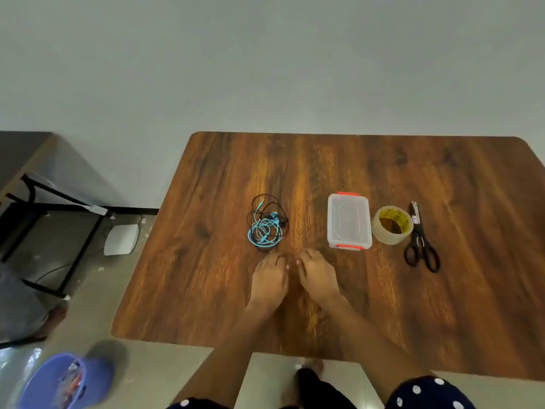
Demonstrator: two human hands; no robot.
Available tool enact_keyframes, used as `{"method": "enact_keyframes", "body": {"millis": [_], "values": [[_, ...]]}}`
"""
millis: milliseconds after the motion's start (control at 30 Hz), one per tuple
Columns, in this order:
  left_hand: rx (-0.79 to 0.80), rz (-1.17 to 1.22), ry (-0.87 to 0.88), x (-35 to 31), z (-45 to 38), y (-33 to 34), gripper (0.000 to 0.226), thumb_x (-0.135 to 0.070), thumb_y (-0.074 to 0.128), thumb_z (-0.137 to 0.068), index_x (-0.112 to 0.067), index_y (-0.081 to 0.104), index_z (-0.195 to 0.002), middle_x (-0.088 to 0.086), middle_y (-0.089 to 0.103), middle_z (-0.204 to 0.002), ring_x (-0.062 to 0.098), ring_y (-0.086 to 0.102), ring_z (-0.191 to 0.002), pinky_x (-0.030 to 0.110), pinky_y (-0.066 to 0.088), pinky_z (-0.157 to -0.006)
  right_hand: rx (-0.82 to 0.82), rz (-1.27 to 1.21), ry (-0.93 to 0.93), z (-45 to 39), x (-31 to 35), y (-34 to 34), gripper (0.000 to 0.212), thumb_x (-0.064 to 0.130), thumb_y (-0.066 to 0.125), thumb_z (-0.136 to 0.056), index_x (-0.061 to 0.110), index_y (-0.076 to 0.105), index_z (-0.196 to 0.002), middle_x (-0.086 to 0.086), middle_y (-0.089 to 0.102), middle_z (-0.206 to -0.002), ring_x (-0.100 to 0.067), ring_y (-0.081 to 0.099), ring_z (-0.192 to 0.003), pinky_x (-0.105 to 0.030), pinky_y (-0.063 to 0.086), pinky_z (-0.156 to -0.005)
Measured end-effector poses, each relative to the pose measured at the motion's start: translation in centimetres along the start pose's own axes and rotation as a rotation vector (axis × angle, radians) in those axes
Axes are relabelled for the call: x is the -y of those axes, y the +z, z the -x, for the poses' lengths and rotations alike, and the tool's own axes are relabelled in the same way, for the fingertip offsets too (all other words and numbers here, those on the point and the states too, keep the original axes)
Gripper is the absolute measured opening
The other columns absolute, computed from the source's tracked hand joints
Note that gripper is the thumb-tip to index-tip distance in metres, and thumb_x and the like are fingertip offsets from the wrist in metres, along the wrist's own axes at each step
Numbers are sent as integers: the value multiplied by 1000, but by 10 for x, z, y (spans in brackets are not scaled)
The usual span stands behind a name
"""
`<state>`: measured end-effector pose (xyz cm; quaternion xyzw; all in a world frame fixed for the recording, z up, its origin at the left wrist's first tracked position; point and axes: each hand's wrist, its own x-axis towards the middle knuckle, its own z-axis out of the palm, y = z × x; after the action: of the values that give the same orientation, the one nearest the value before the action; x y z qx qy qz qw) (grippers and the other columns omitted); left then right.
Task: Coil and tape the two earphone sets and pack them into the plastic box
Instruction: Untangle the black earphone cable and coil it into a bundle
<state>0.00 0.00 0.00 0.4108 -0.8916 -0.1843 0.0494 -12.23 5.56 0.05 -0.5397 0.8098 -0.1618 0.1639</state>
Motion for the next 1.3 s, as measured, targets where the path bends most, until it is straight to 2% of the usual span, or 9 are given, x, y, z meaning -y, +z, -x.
{"method": "enact_keyframes", "body": {"millis": [400,567,667,733,833,933,1000,1167,1300], "values": [[-13,-65,-47,38,-62,-9,29,-22,43,-97,-7,61,-115,10,59,-118,24,54,-108,35,46,-87,5,-45,-115,-85,3,4,32,18,50,-96,16,50,-127,-3,41,-140,-17,55,-116,-27,52,-89],[50,-37,-107,46,-72,-10,34,-22,44,-97,-10,52,-128,6,52,-131,21,48,-119,31,46,-92,141,-98,-53,-106,2,7,69,20,60,-91,21,20,-147,-3,26,-155,-22,38,-136,-36,43,-103],[97,-47,-115,48,-78,-9,38,-25,49,-95,-13,47,-131,3,49,-133,18,47,-121,27,46,-92,285,20,-64,-113,2,11,77,21,59,-92,22,8,-150,-9,36,-149,-25,43,-131,-39,43,-102],[150,-23,-142,52,-81,-8,43,-29,60,-89,-14,44,-127,2,48,-132,19,48,-119,29,46,-91,285,51,-44,-116,1,15,73,20,57,-92,17,13,-150,-10,39,-145,-25,43,-130,-38,42,-103],[171,99,-193,57,-83,-7,56,-27,74,-79,-14,42,-124,3,47,-132,21,50,-119,33,47,-92,260,23,-50,-119,-1,15,50,22,53,-95,14,37,-141,-9,47,-138,-24,47,-125,-36,43,-101],[129,75,-167,65,-85,-9,47,-19,67,-85,-15,46,-127,3,51,-132,21,52,-118,31,46,-93,242,-122,-31,-120,-2,8,32,21,50,-96,13,54,-127,-8,55,-127,-23,56,-114,-34,47,-98],[67,63,-129,69,-88,-12,36,-13,57,-89,-15,51,-125,5,59,-124,23,57,-109,32,47,-86,202,-192,-18,-122,-3,2,22,21,52,-95,12,61,-113,-5,58,-114,-17,58,-101,-33,49,-91],[-110,224,-128,87,-91,-35,43,-8,63,-85,-12,56,-128,5,72,-105,27,67,-93,33,49,-72,79,-366,81,-129,-2,-29,16,23,53,-96,11,62,-101,0,64,-89,-9,59,-77,-19,44,-65],[-240,361,-88,101,-93,-63,30,0,67,-80,-14,71,-106,-2,75,-96,15,70,-86,31,54,-70,22,-552,113,-139,2,-67,13,17,50,-97,10,60,-93,-7,70,-84,-16,68,-79,-23,50,-70]]}}
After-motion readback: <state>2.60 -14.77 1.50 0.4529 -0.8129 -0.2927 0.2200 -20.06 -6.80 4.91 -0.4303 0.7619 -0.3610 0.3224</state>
